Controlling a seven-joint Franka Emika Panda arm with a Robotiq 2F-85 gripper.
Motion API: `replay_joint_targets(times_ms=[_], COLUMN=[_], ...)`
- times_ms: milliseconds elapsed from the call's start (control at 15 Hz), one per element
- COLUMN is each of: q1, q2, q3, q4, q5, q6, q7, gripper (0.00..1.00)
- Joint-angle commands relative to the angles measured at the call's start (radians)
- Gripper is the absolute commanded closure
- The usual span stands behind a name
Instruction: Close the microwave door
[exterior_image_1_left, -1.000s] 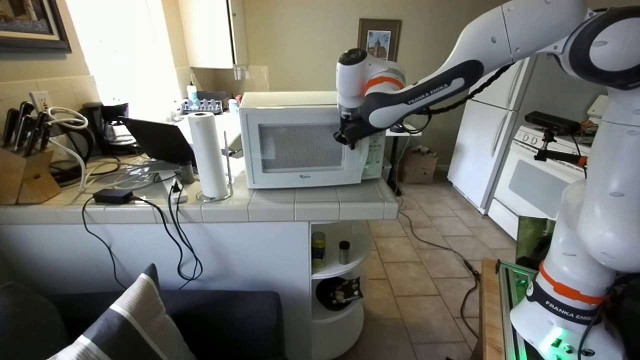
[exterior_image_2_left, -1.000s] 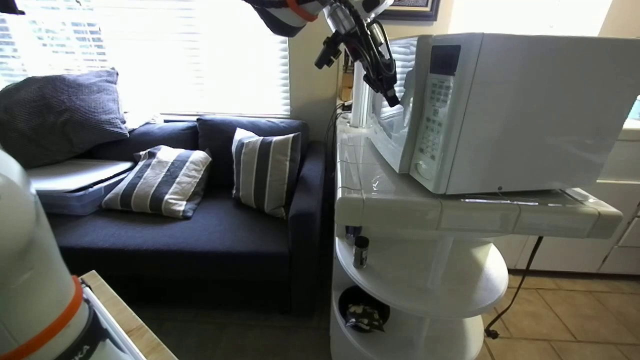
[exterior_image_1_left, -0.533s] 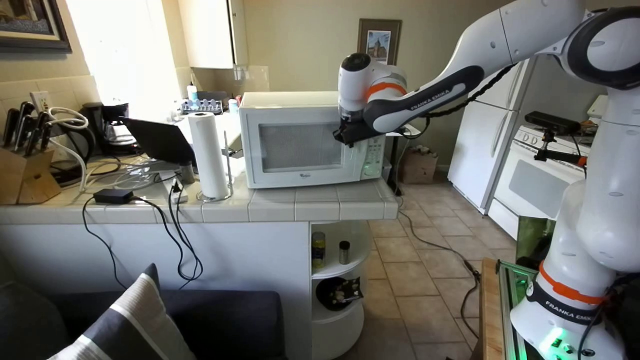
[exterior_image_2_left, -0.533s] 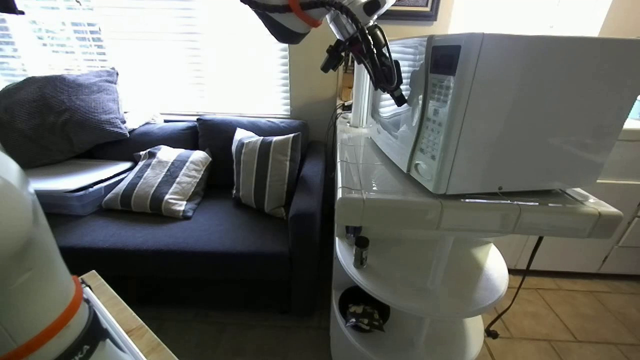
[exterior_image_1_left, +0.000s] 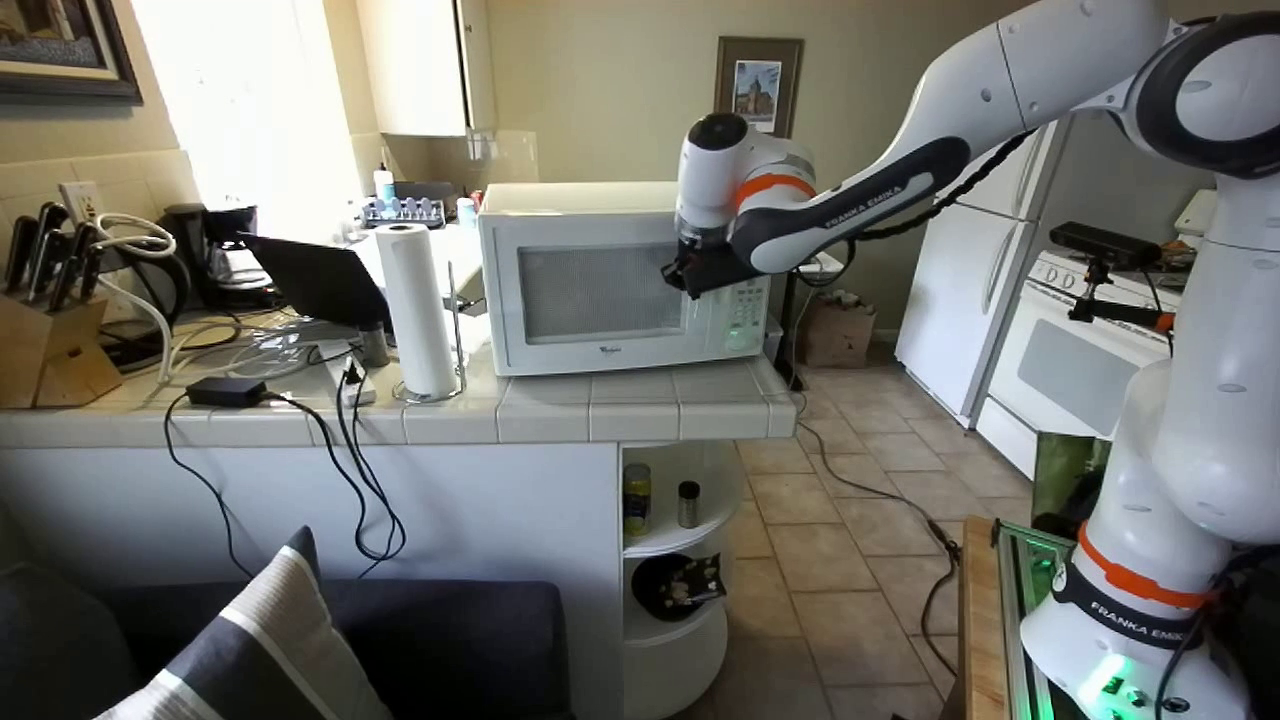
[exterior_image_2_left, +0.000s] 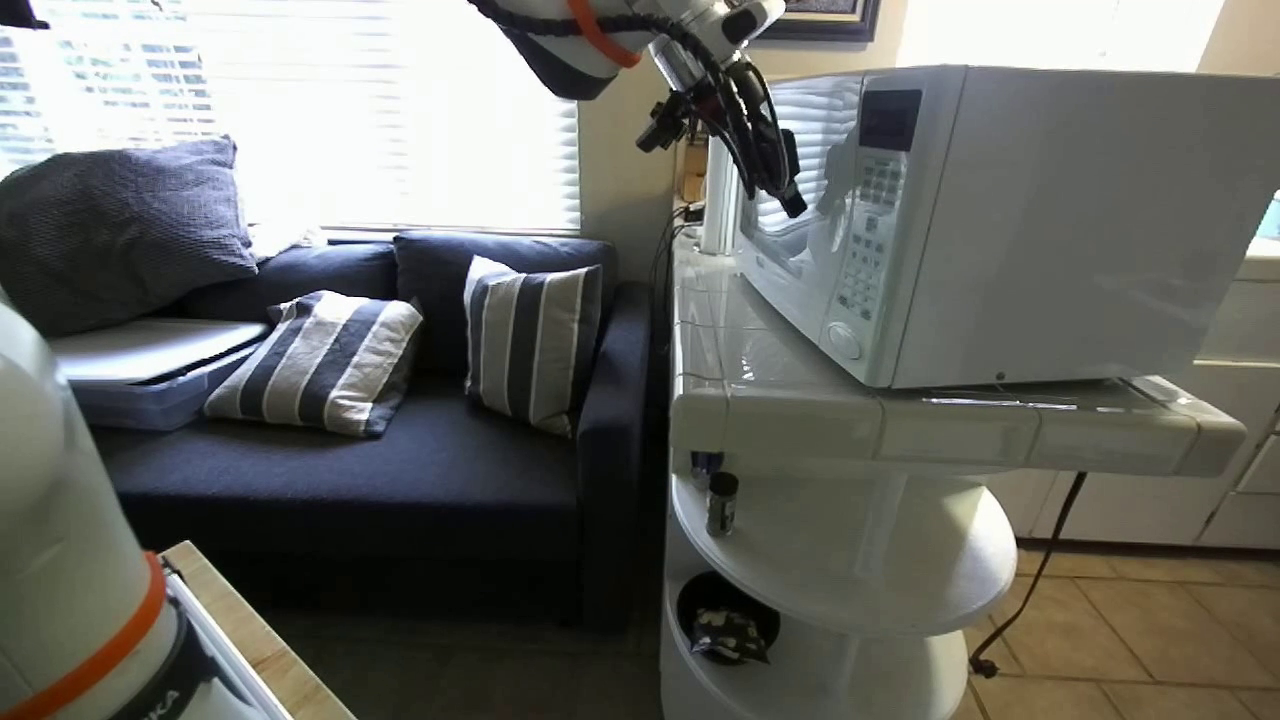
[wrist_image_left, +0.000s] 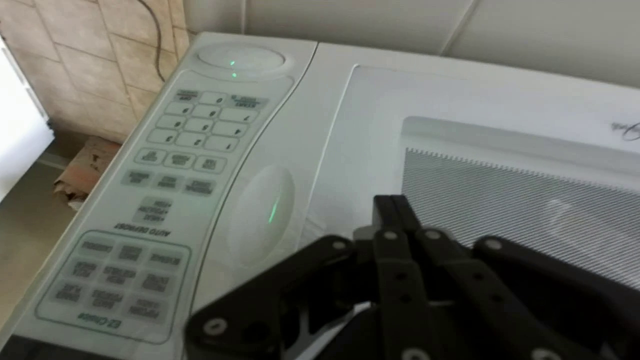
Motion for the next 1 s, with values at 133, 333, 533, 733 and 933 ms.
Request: replay_joint_targets(times_ms=[133, 333, 533, 733, 933], q1=[0.000, 0.010, 0.019, 0.041, 0.058], q2=[-0.179, -0.265, -0.334, -0.399, -0.456], q3=[0.035, 0.052, 0.075, 0.089, 0.106], q4=[-0.125, -0.146, -0.146, -0.156, -0.177], q5=[0.345, 0.482, 0.549, 0.590, 0.602], q6=[-0.006, -0.127, -0.252, -0.287, -0.311], q7=[-0.403, -0.613, -0.785, -0.944, -1.027], gripper=[1.00, 0.67, 0.44, 0.22, 0.00])
